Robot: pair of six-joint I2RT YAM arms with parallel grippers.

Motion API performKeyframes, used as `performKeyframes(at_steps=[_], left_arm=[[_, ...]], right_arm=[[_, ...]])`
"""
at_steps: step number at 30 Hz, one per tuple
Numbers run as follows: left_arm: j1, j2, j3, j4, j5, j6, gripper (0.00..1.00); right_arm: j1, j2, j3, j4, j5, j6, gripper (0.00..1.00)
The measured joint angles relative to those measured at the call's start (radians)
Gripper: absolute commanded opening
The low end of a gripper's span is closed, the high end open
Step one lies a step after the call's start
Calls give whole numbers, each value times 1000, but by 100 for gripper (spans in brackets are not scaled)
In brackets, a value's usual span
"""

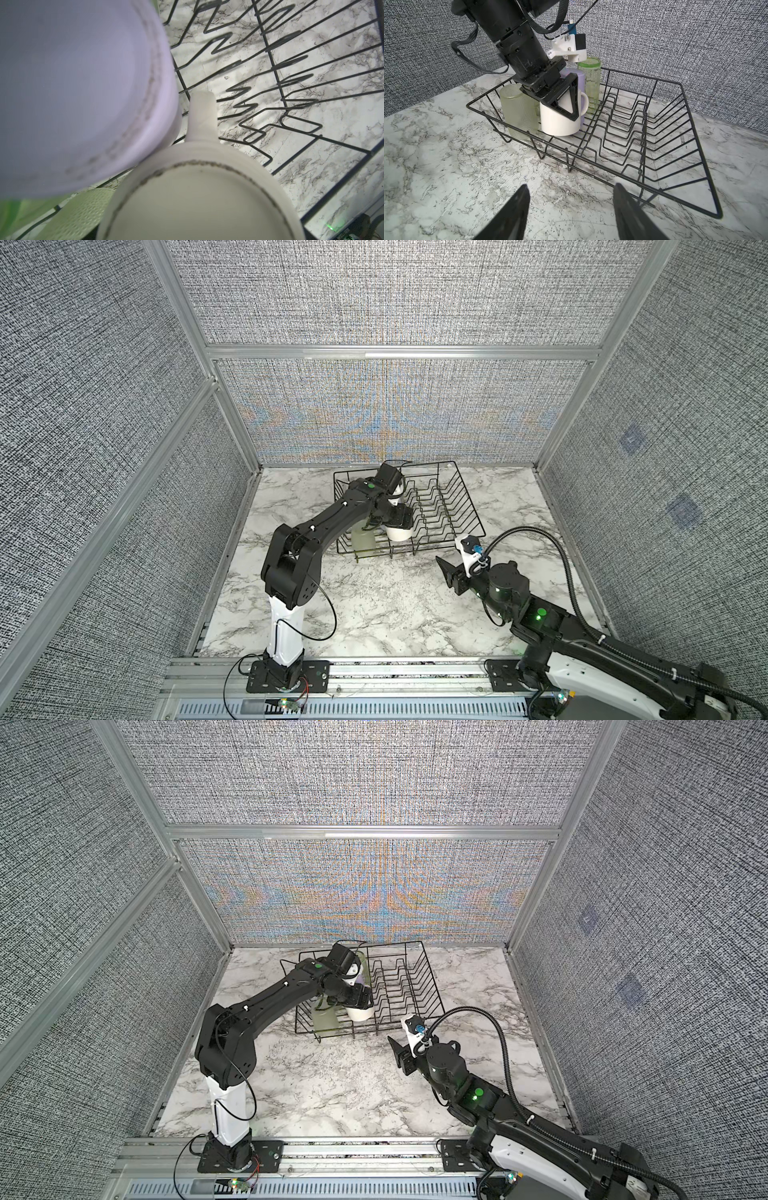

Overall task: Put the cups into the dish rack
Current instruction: 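Lower the white mug upside down into the rack with the left gripper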

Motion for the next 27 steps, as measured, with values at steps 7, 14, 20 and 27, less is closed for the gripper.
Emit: performKeyframes(at_steps=[7,14,20,27], left_arm=[[-44,20,12,2,-81,-3,51],[-55,64,18,5,-131,7,51],[-66,72,11,6,-138,24,51],[-74,71,-31,6,-163,24,59]], right_arm=[[-1,24,3,0,2,18,64],[-5,50,21,0,2,34,64],[-5,58,27,-2,-1,45,64],[-5,58,25,-2,-1,59,64]])
